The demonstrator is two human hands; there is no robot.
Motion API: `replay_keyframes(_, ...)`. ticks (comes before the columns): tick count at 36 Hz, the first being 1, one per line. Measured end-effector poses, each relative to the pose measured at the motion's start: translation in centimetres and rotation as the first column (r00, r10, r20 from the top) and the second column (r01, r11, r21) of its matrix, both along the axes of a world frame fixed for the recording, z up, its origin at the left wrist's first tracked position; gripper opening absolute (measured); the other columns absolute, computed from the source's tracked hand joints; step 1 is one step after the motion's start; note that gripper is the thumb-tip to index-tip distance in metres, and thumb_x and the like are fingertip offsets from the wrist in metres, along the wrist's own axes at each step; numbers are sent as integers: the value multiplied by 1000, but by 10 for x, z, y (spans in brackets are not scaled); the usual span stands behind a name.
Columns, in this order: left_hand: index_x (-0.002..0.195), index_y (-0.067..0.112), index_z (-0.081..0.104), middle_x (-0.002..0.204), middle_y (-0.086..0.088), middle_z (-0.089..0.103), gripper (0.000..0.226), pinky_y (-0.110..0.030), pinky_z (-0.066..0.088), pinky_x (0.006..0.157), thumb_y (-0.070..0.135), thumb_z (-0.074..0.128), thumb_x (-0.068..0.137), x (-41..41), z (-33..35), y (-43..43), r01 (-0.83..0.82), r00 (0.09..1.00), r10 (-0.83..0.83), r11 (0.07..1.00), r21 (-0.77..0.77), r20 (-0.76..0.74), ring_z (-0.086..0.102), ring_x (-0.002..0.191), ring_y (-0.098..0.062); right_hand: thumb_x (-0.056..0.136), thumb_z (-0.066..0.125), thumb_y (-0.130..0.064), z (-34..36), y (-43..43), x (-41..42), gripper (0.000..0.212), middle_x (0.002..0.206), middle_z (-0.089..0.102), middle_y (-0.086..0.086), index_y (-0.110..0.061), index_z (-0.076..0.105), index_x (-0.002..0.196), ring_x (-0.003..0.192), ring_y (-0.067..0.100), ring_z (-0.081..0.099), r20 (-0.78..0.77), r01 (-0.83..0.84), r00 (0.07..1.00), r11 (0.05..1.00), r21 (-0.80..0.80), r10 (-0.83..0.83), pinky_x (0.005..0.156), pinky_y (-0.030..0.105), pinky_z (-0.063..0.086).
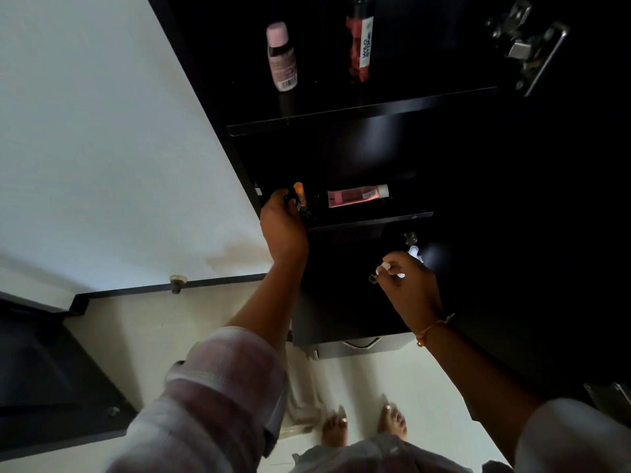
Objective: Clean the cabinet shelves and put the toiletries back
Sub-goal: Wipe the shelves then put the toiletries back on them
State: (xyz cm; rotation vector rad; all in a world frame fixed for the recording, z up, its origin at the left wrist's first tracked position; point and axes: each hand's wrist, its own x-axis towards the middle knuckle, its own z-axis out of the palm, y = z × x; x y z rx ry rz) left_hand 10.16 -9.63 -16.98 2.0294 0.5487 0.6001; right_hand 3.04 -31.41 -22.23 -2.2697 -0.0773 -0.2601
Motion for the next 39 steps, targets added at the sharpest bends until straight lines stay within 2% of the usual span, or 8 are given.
replay_keyframes(2,117,11,64,107,-8,68,26,-23,43,78,5,52,95,3,0,-3,-20,1000,20,1000,-22,-4,59,93,-14,83,72,-15,0,-2,0,18,94,67,4,-10,67,99,79,15,63,-1,-4,1000,1000,8,4,68,15,49)
replay_keyframes(5,119,11,63,109,-8,67,29,-25,47,80,3,50,94,9,-3,-6,-49,999,48,998,-29,-23,62,98,-19,84,72,-14,-1,-6,0,18,92,70,6,-7,68,100,79,8,58,-9,-10,1000,1000,-1,10,67,2,38)
replay_keyframes(12,117,11,62,110,-11,67,28,-37,51,85,8,47,93,23,-12,-3,-111,993,109,993,-38,-55,62,100,-27,84,72,-15,-5,-11,4,19,95,71,6,-9,67,102,80,5,56,-17,4,1000,1000,-4,-4,67,-1,36)
replay_keyframes(23,126,13,56,116,-10,65,32,-39,52,88,9,45,95,29,-20,-1,-115,989,108,992,-61,-105,61,105,-26,84,72,-16,-6,-8,7,19,95,70,7,-9,67,102,80,8,58,-1,20,1000,1000,-17,-20,66,2,36)
replay_keyframes(28,128,12,51,121,-7,63,36,-27,46,89,5,53,93,22,-24,-1,-93,991,85,992,-84,-101,60,111,-25,85,72,-17,-1,-8,11,22,96,71,6,-9,67,105,82,7,58,5,18,1000,999,26,-18,67,5,41)
replay_keyframes(32,128,17,47,122,-3,60,39,-32,49,95,9,58,91,7,-20,-5,-38,999,34,994,-103,-32,58,112,-19,85,72,-18,5,-4,14,19,92,71,4,-11,66,102,81,12,63,23,10,1000,999,53,-12,67,13,47)
replay_keyframes(36,126,17,49,120,-2,54,39,-18,40,89,7,60,90,-23,-15,-14,54,998,-53,996,-68,22,51,107,-8,86,70,-20,20,4,20,16,88,71,3,-12,67,99,78,11,62,48,12,999,998,61,-15,68,13,44)
replay_keyframes(39,122,22,49,121,-1,53,34,-28,49,94,13,61,92,-41,-17,-19,197,980,-198,980,16,20,56,108,-13,89,67,-23,37,9,24,16,89,69,-2,-16,65,102,79,9,62,33,14,999,994,111,-17,69,18,50)
